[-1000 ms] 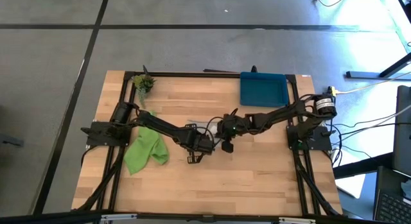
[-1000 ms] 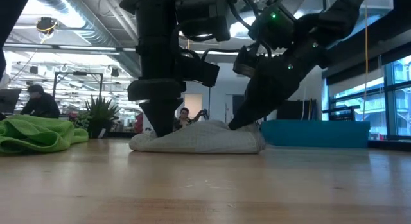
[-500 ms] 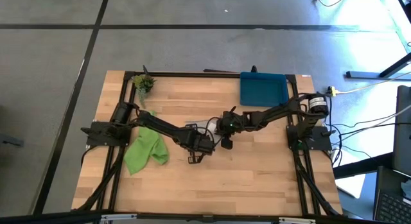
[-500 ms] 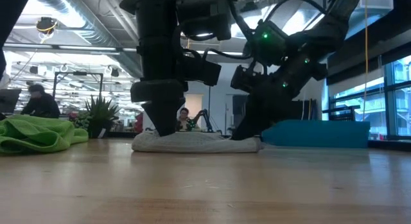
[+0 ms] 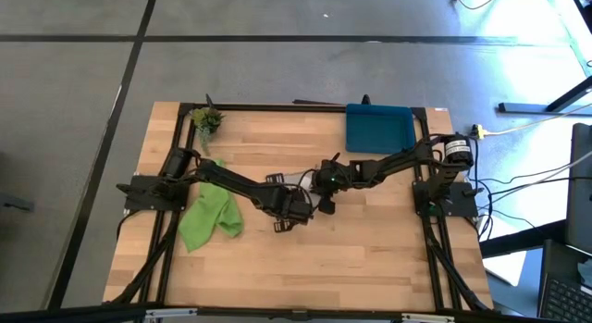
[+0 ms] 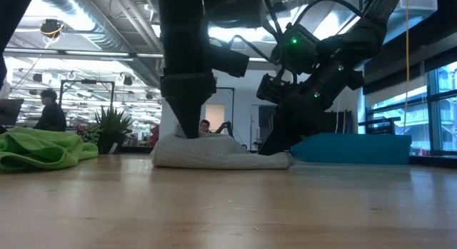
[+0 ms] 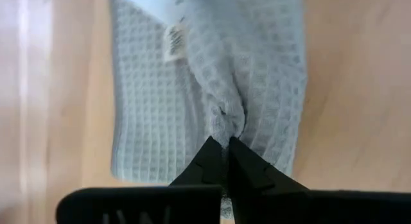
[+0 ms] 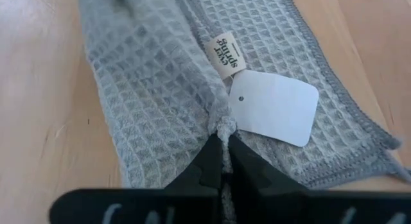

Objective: Roll microfiber towels into tight, uniform cylinder then place into a basket
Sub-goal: Roll the gray microfiber cloth

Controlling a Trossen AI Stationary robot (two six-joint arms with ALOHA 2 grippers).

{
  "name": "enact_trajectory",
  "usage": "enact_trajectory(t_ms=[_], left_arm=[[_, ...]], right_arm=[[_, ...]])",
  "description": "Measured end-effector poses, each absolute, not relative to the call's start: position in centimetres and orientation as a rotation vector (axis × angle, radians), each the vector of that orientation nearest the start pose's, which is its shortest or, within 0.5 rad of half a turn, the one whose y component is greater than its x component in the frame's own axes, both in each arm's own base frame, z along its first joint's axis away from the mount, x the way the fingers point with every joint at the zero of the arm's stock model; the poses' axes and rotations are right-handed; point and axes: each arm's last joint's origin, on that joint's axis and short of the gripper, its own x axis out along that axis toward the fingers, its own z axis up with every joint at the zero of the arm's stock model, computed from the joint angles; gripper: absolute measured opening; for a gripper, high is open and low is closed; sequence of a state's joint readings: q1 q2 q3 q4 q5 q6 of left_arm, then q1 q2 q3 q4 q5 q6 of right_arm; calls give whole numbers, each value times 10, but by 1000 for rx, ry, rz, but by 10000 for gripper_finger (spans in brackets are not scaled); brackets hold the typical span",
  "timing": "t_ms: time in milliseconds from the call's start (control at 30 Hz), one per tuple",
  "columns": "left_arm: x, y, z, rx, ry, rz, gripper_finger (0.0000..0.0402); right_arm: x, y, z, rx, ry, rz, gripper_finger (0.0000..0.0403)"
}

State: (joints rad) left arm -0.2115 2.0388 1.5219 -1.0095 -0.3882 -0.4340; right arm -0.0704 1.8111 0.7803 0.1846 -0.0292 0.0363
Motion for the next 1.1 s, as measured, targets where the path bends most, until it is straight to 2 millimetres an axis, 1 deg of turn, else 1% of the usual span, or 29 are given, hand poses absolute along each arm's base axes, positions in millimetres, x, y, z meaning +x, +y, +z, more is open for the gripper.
enact_trajectory(t_ms=[100,167,400,467,700,867,1100], left_arm=[[376,-68,176,74,1398,496,0],[374,-66,172,60,1400,518,0],[366,-53,146,13,1398,575,0],[363,-50,141,12,1394,583,0],[361,-48,138,16,1394,588,0],[361,-48,138,16,1396,585,0],[361,-48,137,14,1399,582,0]], right_arm=[[323,-22,108,61,849,-47,12],[323,-22,108,60,850,-47,12],[323,-22,108,59,852,-46,12],[323,-22,108,59,852,-46,12],[324,-22,108,65,845,-49,17],[325,-22,108,82,829,-57,46],[325,-23,109,80,824,-63,120]])
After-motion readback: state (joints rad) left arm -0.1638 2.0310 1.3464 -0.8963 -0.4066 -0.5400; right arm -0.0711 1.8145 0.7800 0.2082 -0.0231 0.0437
